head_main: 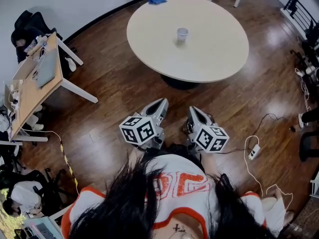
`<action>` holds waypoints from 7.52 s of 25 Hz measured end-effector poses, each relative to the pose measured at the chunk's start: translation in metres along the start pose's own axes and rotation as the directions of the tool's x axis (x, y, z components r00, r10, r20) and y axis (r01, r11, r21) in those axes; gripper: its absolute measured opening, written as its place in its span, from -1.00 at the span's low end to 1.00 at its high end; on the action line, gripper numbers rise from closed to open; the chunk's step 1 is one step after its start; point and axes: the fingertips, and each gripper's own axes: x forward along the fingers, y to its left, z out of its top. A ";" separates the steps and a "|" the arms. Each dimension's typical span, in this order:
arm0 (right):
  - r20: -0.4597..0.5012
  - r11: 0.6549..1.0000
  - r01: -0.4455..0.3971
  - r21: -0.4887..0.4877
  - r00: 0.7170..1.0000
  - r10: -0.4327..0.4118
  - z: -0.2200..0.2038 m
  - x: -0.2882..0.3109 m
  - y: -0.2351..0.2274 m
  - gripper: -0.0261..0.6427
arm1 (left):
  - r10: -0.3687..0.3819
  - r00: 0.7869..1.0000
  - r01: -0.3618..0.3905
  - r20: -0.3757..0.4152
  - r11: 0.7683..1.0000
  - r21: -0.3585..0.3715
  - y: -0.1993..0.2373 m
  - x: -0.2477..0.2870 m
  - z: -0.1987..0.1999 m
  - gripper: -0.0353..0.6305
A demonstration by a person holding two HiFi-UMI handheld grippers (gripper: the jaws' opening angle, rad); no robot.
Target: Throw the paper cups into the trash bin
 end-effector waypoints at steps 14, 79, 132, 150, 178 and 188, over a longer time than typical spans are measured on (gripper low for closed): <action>-0.039 0.998 -0.027 0.052 0.999 0.029 0.006 0.052 -0.004 -0.92 | 0.060 0.997 -0.058 -0.040 0.998 0.032 0.036 0.019 0.022 -0.89; -0.304 0.672 0.004 -0.741 0.889 -0.341 0.131 0.360 -0.140 -0.82 | 0.188 0.982 -0.188 0.009 0.981 -0.037 0.184 0.168 0.185 -0.89; -0.044 0.814 0.535 -0.226 0.829 -0.557 0.006 -0.016 -0.120 -0.83 | -0.345 0.870 0.374 -0.354 0.927 0.016 -0.040 0.144 -0.009 -0.89; -0.108 0.742 0.670 -0.007 0.737 -0.667 -0.088 -0.135 -0.153 -0.83 | -0.381 0.662 0.569 -0.646 0.816 0.101 -0.115 0.087 -0.149 -0.89; -0.499 0.755 0.656 -0.004 0.653 -0.570 -0.324 0.006 -0.367 -0.83 | -0.344 0.603 0.530 -0.720 0.847 0.039 -0.014 0.127 -0.252 -0.89; -0.482 0.709 0.684 0.168 0.685 -0.546 -0.320 0.000 -0.368 -0.59 | -0.299 0.627 0.482 -0.720 0.874 0.057 0.008 0.117 -0.236 -0.89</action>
